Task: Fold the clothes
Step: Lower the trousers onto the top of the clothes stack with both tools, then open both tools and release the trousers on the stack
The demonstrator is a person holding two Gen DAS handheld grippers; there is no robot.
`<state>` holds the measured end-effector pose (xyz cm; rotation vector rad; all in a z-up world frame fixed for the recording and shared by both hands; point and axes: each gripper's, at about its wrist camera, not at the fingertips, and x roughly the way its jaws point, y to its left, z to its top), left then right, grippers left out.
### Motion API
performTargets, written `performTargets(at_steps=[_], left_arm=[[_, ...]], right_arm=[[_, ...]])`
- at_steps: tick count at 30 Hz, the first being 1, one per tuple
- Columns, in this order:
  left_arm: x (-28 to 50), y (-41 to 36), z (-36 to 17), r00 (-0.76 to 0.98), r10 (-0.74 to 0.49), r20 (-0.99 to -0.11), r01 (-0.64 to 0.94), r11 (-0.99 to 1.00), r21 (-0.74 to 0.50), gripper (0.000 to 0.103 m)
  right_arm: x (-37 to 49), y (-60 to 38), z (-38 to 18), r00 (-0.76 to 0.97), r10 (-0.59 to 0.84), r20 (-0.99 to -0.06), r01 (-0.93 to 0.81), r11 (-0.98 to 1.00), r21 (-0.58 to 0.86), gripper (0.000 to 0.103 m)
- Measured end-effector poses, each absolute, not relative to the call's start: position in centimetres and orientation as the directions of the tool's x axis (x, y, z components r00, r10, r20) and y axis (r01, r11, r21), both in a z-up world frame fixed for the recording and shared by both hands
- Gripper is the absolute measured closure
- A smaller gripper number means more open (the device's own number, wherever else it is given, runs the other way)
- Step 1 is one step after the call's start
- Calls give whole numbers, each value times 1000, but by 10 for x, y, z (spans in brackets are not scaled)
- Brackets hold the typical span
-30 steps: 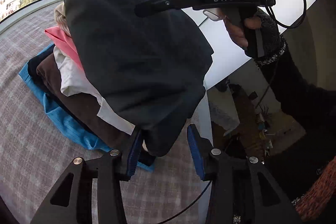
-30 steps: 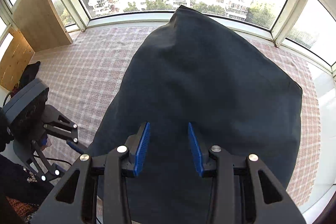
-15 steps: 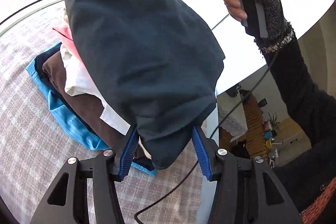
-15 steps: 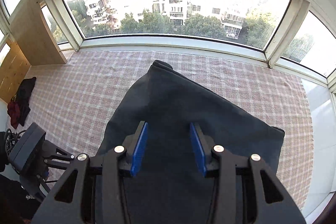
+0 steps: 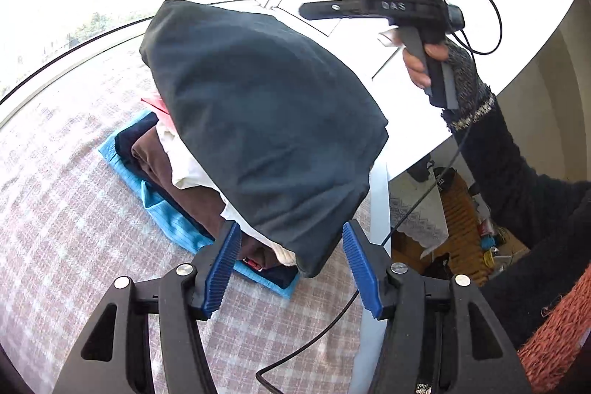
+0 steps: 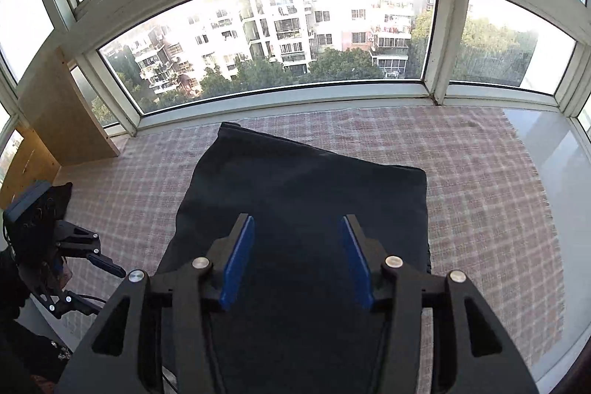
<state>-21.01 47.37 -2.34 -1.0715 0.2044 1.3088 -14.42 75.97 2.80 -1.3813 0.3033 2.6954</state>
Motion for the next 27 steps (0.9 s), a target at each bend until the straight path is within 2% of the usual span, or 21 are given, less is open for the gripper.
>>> performTargets(at_steps=[4, 9, 12, 15, 18, 20, 22, 24, 27], left_arm=[[-201, 496, -61, 415, 643, -644, -746, -166, -645, 45], [-152, 530, -84, 506, 599, -620, -731, -83, -677, 48], [-116, 537, -80, 458, 556, -694, -822, -34, -569, 48], [-117, 521, -64, 415, 531, -738, -854, -52, -518, 52], [-145, 499, -18, 292, 564, -772, -898, -116, -424, 52], [-167, 506, 23, 175, 604, -777, -933, -151, -327, 49], [-190, 521, 60, 49, 631, -775, -953, -202, -225, 36], [-210, 554, 75, -29, 627, -778, -958, -240, -158, 33], [-242, 616, 64, -94, 605, -790, -952, -287, -107, 33]], right_arm=[[-102, 758, -2, -510, 109, -854, -250, -968, 26, 54], [-91, 772, -30, -460, 154, -874, -246, -968, -42, 54], [-100, 786, -46, -416, 130, -900, -233, -972, -33, 54], [-89, 801, -15, -474, 81, -877, -245, -968, 43, 54], [-81, 810, 22, -562, 76, -824, -242, -967, 76, 54], [-92, 818, 32, -578, 61, -814, -252, -962, 107, 54], [-114, 822, 32, -560, 86, -824, -268, -960, 82, 54], [-138, 826, 29, -543, 67, -837, -260, -961, 92, 54], [-172, 826, 17, -510, 76, -857, -252, -965, 64, 54]])
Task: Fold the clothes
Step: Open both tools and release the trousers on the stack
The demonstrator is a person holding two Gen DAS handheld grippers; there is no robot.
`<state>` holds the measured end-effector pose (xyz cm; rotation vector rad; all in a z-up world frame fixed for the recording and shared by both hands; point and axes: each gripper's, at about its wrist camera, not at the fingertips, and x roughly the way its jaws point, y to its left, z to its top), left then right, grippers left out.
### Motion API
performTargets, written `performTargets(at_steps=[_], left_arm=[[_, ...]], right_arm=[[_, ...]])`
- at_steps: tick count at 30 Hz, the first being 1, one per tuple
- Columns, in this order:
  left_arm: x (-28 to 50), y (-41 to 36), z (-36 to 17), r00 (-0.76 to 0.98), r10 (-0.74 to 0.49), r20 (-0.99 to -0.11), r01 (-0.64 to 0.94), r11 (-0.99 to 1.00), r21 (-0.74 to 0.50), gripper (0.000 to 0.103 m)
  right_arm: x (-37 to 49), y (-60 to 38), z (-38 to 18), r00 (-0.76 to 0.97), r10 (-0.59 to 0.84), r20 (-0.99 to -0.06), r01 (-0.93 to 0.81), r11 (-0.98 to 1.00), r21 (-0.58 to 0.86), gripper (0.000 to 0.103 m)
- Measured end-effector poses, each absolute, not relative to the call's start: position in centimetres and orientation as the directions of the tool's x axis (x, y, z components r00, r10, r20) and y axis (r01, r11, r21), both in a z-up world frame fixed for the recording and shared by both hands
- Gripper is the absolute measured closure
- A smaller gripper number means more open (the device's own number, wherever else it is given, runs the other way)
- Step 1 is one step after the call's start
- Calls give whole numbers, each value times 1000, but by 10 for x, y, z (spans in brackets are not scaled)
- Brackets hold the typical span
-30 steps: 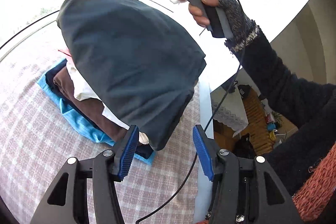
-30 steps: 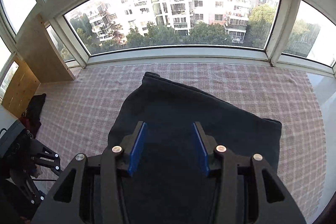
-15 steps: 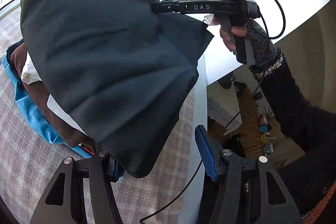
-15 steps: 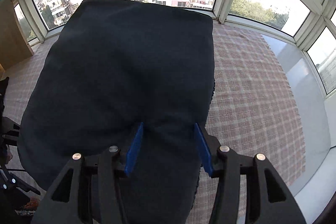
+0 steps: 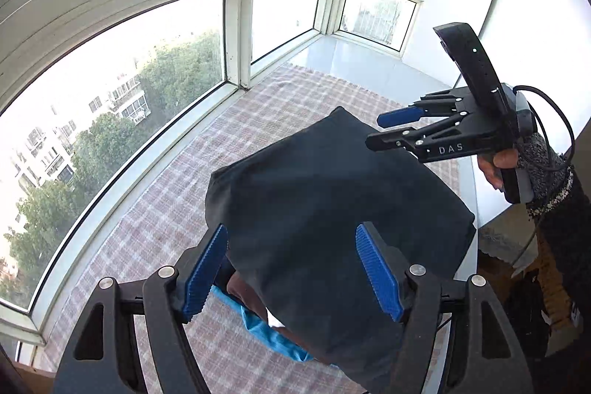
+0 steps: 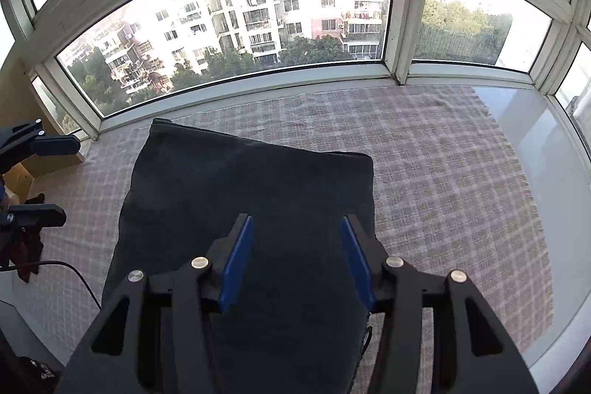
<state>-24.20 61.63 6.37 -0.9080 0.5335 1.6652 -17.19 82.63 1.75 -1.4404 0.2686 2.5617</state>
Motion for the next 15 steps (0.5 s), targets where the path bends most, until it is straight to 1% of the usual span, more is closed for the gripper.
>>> performTargets(at_steps=[2, 5, 7, 8, 9, 11, 13, 15], left_arm=[[-254, 655, 45, -115, 566, -816, -949, -305, -78, 34], [-272, 691, -3, -37, 490, -871, -943, -306, -133, 34], [-275, 702, -41, -38, 413, -910, -947, -305, -99, 32], [-273, 702, -49, -32, 413, -910, -945, -309, -106, 32], [-275, 697, -48, -32, 426, -904, -943, -313, -114, 33], [-275, 684, -27, -69, 463, -883, -932, -347, -109, 36], [-260, 668, 3, -109, 497, -861, -939, -335, -75, 36], [-236, 649, 29, -126, 531, -838, -954, -296, -45, 36]], right_arm=[[-189, 827, 6, -476, 112, -873, -253, -967, 14, 54], [-202, 834, -27, -411, 62, -909, -255, -966, 50, 54], [-202, 837, -47, -378, 39, -925, -262, -963, 66, 54], [-201, 839, -52, -375, 31, -926, -265, -961, 75, 54], [-195, 841, -43, -396, 32, -918, -274, -958, 85, 54], [-183, 844, -24, -437, 38, -899, -289, -952, 100, 54], [-158, 837, 3, -479, 69, -875, -274, -959, 74, 54], [-132, 819, 17, -490, 90, -867, -239, -970, 35, 54]])
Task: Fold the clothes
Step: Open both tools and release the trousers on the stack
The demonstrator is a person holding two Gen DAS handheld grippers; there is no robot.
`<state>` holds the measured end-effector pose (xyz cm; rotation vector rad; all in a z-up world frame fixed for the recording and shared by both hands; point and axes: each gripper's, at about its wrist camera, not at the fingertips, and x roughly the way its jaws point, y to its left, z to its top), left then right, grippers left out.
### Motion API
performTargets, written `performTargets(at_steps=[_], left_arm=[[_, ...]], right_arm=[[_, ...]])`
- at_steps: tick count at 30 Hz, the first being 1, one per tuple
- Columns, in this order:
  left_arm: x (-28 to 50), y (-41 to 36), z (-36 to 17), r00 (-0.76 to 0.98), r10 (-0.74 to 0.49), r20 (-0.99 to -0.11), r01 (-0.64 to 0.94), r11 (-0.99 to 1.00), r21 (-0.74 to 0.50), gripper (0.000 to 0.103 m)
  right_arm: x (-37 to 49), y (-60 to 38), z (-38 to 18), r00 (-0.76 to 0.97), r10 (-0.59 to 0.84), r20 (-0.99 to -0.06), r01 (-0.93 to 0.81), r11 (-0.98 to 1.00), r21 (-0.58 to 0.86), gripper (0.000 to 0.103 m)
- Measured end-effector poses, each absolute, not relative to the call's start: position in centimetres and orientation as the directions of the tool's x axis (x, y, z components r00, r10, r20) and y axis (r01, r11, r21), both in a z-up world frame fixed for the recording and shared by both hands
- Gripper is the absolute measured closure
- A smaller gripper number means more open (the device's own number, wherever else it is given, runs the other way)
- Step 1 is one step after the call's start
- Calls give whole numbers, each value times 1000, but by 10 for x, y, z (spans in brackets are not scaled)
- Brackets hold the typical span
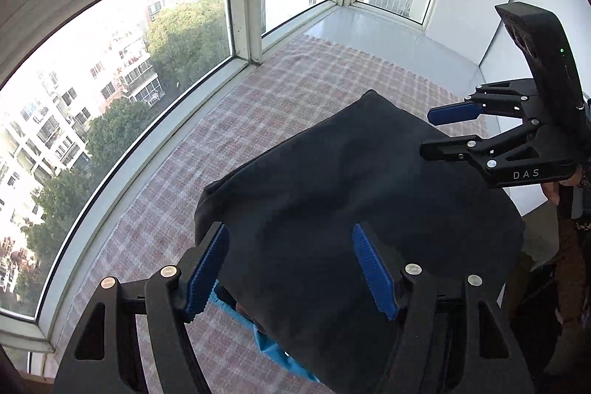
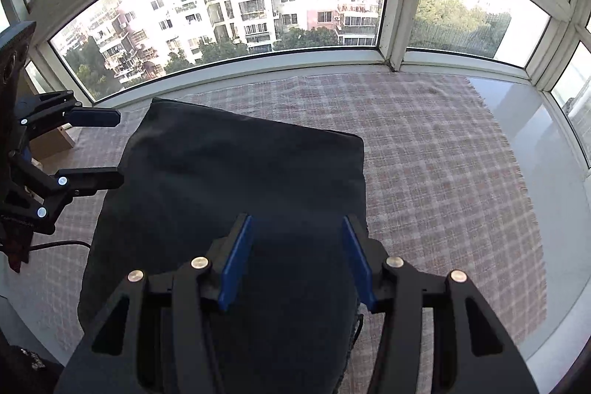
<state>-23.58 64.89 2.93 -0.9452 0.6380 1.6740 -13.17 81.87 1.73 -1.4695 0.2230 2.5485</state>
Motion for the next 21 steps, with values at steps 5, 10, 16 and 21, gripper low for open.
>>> performTargets(at_steps=[5, 10, 16, 21], left_arm=[[-167, 609, 28, -30, 559, -829, -978, -187, -90, 35], [-138, 614, -45, -45, 434, -900, -986, -166, -31, 36], [-153, 579, -5, -73, 532, -843, -943, -313, -116, 35], [-145, 518, 37, -214, 580, -786, -889, -450, -90, 27]], right_arm=[[-92, 777, -4, -417, 93, -904, -134, -990, -40, 54], [-96, 778, -47, -336, 140, -931, -157, -983, -91, 54], [-59, 769, -3, -460, 153, -875, -285, -958, -17, 54], [-15, 733, 17, -529, 211, -822, -422, -906, 39, 38]])
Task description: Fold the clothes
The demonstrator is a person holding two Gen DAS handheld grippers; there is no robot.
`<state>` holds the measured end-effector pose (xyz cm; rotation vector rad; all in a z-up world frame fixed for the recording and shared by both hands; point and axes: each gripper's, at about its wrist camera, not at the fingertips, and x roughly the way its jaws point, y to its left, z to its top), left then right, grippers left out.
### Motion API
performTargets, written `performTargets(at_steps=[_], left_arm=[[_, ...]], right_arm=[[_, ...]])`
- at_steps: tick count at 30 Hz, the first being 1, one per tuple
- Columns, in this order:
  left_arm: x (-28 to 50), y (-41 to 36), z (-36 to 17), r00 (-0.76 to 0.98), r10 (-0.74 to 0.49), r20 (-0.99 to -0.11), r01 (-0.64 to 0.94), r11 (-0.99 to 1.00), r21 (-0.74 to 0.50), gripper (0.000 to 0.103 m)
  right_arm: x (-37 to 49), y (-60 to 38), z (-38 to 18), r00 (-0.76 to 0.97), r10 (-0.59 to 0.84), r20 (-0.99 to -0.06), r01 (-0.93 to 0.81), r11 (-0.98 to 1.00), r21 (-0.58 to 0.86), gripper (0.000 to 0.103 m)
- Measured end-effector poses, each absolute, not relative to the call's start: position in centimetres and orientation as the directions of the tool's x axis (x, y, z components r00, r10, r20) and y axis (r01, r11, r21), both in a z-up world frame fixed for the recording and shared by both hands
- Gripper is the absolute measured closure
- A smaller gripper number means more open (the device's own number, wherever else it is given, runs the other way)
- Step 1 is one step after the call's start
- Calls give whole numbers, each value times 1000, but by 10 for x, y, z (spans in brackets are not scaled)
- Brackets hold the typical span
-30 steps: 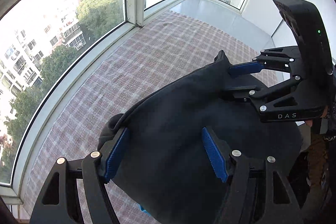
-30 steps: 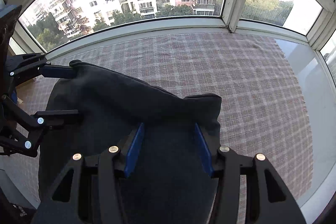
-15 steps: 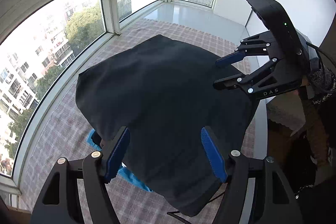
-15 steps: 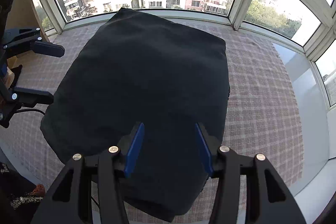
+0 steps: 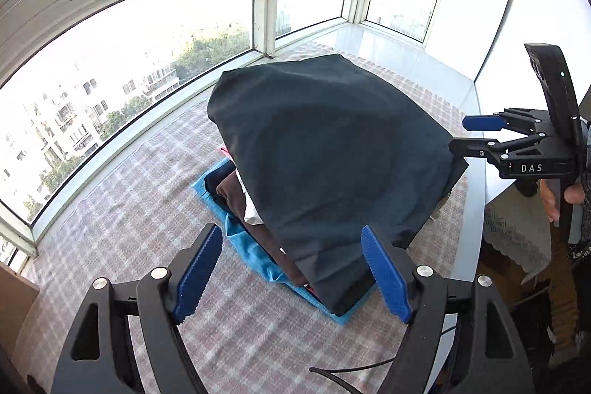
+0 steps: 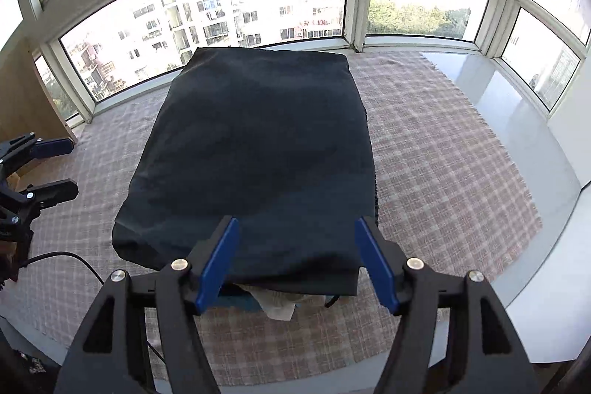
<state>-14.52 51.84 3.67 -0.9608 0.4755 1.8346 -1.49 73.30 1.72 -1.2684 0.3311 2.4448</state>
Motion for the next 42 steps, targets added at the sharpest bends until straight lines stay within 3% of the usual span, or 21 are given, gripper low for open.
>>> performTargets(at_steps=[9, 25, 33, 42], left_arm=[[-100, 419, 46, -339, 591, -732, -864, -503, -6, 26], [-67, 236, 57, -301, 623, -722, -854, -513, -86, 22], [-31, 194, 66, -362, 616, -700, -874, -486, 24, 22], [-12, 164, 71, -341, 645, -684, -874, -485, -21, 21]], right_arm=[[7, 593, 28, -575, 302, -760, -493, -870, 27, 36], [61, 384, 53, -536, 451, -714, -632, -775, -15, 36], [93, 320, 66, -520, 516, -680, -666, -744, -56, 36], [119, 289, 64, -505, 533, -678, -688, -724, -57, 36]])
